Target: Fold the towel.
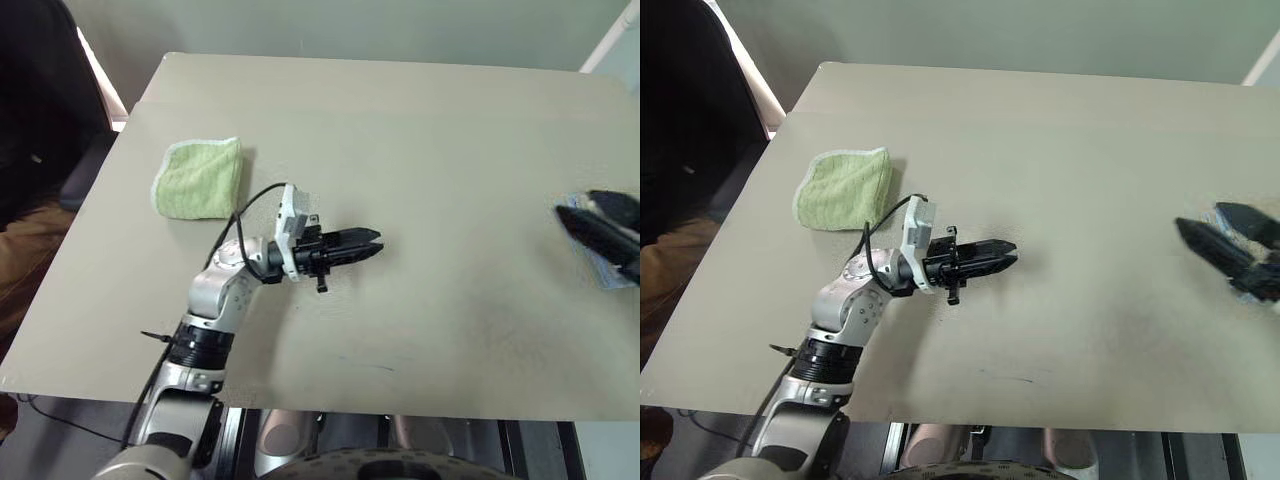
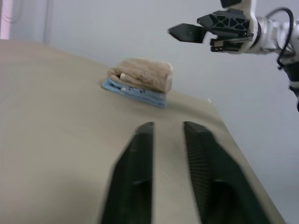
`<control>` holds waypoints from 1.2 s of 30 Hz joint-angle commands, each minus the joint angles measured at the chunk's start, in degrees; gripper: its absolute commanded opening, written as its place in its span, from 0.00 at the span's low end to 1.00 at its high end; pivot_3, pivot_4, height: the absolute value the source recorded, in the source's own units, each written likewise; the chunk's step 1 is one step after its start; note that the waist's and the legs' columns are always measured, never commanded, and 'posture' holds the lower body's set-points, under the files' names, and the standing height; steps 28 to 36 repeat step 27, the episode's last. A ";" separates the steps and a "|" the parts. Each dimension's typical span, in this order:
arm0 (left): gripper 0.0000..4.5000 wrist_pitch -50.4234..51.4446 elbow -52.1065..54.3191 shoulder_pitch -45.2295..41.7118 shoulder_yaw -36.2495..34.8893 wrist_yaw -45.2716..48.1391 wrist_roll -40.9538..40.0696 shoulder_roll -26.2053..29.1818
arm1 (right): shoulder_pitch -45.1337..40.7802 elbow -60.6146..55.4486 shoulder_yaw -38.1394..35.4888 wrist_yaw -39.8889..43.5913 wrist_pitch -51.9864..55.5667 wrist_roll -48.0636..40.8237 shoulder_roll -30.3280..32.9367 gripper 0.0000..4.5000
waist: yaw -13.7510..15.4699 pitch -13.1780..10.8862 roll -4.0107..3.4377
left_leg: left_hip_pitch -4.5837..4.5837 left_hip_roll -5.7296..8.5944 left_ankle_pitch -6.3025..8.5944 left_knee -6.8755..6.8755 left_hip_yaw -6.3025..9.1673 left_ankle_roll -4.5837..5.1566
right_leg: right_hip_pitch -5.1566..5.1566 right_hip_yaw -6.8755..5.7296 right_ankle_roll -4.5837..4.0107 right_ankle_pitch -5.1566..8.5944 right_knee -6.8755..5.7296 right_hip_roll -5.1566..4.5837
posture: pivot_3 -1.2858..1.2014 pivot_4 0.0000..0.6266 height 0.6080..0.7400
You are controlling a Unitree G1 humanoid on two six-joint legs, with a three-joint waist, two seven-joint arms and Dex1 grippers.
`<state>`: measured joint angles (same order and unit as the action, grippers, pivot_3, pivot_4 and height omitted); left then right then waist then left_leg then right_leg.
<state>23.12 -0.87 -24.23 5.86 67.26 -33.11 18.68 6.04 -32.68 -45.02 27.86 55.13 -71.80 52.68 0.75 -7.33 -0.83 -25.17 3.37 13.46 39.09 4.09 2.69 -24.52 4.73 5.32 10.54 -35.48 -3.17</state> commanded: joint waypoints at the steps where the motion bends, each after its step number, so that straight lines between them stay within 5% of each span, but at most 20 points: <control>1: 0.52 -1.72 2.64 0.81 -0.03 1.68 0.65 2.01 | 0.06 -5.45 7.52 2.86 -3.34 5.42 1.10 1.00 | 0.02 0.00 0.00 | -0.01 0.00 -0.03 0.01 0.00 -0.08 | 0.00 -0.01 0.00 0.00 0.00 0.00 | 0.52 0.24 0.91; 7: 0.98 -4.05 2.10 2.88 -1.40 3.55 1.28 5.44 | -0.87 -6.71 19.29 6.40 -9.20 14.53 -1.00 1.00 | 0.03 0.01 0.00 | -0.03 0.00 -0.04 0.03 -0.03 -0.38 | -0.03 -0.03 0.17 -0.21 0.01 -0.03 | 0.52 0.24 0.91; 8: 0.99 -4.55 1.82 3.21 -1.57 3.82 1.32 5.81 | -0.91 -6.41 20.29 7.06 -9.91 15.34 -1.34 1.00 | 0.03 0.01 0.00 | -0.03 0.00 -0.03 0.02 -0.02 -0.37 | -0.03 -0.03 0.19 -0.19 0.02 -0.04 | 0.52 0.24 0.91; 23: 0.99 -15.56 -8.44 2.55 -5.08 4.59 5.00 7.82 | -13.21 1.90 34.28 9.80 -15.44 26.47 -6.10 1.00 | -0.16 0.01 0.03 | 0.02 -0.05 -0.13 0.03 0.01 -0.46 | -0.05 -0.03 -0.31 -0.21 -0.03 -0.01 | 0.52 0.24 0.91; 36: 0.99 -15.61 -8.26 3.06 -5.70 4.08 4.70 7.68 | -13.75 1.76 34.28 10.48 -15.83 26.77 -7.18 1.00 | -0.21 0.02 0.04 | -0.01 -0.04 -0.16 0.02 0.00 -0.50 | -0.11 -0.03 -0.37 -0.25 -0.03 -0.01 | 0.52 0.24 0.91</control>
